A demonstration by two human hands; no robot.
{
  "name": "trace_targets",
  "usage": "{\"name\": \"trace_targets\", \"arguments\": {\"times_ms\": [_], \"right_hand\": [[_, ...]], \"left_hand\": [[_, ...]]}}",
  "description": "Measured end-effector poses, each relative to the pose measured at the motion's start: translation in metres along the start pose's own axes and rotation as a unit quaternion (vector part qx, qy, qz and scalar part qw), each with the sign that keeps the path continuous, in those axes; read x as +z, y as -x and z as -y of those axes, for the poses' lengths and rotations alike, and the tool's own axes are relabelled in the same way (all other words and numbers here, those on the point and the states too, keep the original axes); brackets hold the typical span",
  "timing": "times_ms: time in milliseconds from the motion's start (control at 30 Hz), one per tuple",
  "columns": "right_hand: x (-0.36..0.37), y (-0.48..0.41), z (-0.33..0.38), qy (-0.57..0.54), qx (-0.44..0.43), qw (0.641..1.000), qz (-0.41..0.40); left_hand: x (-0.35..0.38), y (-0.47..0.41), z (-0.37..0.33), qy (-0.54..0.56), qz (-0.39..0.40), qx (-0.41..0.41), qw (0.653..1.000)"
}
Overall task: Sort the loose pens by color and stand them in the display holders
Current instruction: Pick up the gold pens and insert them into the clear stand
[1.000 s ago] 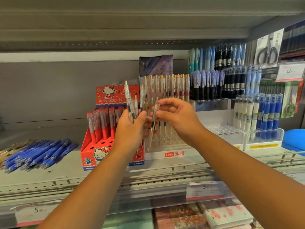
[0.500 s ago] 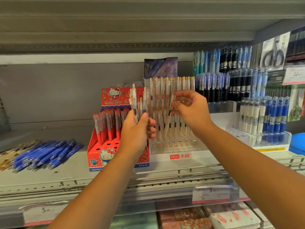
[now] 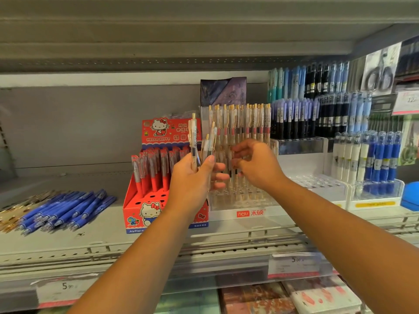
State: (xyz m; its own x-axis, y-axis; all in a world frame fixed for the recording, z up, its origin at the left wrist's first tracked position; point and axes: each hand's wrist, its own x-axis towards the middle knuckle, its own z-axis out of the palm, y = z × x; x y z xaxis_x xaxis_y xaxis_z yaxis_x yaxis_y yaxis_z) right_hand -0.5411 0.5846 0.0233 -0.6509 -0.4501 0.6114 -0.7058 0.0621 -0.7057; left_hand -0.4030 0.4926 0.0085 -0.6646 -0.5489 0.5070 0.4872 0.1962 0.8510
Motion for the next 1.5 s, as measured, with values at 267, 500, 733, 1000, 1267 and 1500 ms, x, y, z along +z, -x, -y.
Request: {"name": "trace_targets", "arguments": {"times_ms": [267, 500, 733, 1000, 1267, 1500], "right_hand": [[0.000, 0.003, 0.002, 0.088, -0.040, 0.995, -0.006], [-0.001, 0.011, 0.019, 0.000, -0.060, 0.996, -0.070], [0.002, 0.015, 0.039, -0.234, 0.013, 0.972, 0.020], [-0.002, 0.022, 0.038, -0.256, 0.013, 0.966, 0.019], [-0.016, 0.012, 0.034, -0.261, 0.007, 0.964, -0.045], [-0.031, 0.000, 0.022, -0.201, -0.014, 0.973, -0.110]], "left_hand": [[-0.001, 0.001, 0.000, -0.007, 0.009, -0.007, 1.000], [-0.002, 0.002, 0.000, 0.003, 0.036, -0.003, 0.999], [-0.001, 0.002, 0.002, -0.002, 0.074, -0.006, 0.997], [-0.001, 0.001, 0.006, 0.000, 0.088, -0.013, 0.996], [-0.002, -0.004, 0.007, 0.030, 0.019, 0.005, 0.999], [-0.005, -0.004, 0.008, -0.019, 0.002, 0.052, 0.998]]}}
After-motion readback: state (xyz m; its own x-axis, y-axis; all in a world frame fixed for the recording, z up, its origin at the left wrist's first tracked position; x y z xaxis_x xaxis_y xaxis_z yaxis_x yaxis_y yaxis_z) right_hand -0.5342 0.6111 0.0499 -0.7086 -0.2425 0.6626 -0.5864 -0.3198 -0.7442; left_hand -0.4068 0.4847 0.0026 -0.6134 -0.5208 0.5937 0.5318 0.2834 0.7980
